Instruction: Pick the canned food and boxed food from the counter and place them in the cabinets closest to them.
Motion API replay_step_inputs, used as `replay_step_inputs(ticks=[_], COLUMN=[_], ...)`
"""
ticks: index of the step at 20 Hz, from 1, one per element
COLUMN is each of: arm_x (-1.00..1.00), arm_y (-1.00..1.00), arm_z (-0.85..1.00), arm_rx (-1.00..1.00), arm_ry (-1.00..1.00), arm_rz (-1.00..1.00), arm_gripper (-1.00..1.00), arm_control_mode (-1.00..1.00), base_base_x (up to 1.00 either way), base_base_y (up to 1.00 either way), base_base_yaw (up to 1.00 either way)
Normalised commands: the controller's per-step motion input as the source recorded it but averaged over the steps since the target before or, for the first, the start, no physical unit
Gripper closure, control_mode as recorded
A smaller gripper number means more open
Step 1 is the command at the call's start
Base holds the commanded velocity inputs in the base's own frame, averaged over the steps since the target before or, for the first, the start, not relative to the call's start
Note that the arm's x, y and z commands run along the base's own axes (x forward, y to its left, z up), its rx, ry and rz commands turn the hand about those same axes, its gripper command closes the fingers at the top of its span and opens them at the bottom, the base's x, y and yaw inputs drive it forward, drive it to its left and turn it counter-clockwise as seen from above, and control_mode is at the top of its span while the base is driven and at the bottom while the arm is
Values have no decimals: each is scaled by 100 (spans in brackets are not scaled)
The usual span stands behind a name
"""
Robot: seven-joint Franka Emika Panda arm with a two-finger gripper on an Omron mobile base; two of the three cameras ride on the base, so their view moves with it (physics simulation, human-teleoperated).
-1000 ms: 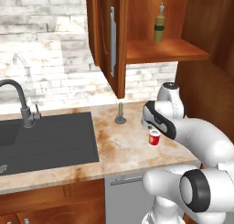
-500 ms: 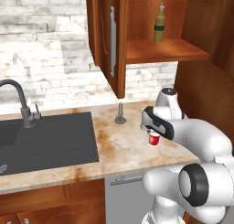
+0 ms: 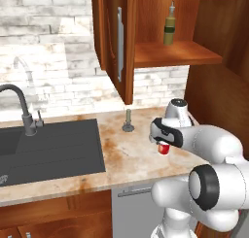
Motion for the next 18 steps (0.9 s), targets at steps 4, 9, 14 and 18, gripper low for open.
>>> replay_step_inputs(ticks=[4,9,14,18], arm_x=[9,10,8,7], arm_y=[-4,-2,-1,0], arm_z=[-21,-21,-23,-21], arm_rx=[0,0,0,0], arm_ry=[0,0,0,0], arm_rz=[0,0,0,0], arm_gripper=[-100,-100,-100,-100], arm_control_mode=[-100,-100,-100,-100], base_base_x=[0,0,0,0], base_base_y=[0,0,0,0], base_base_yaw=[0,0,0,0])
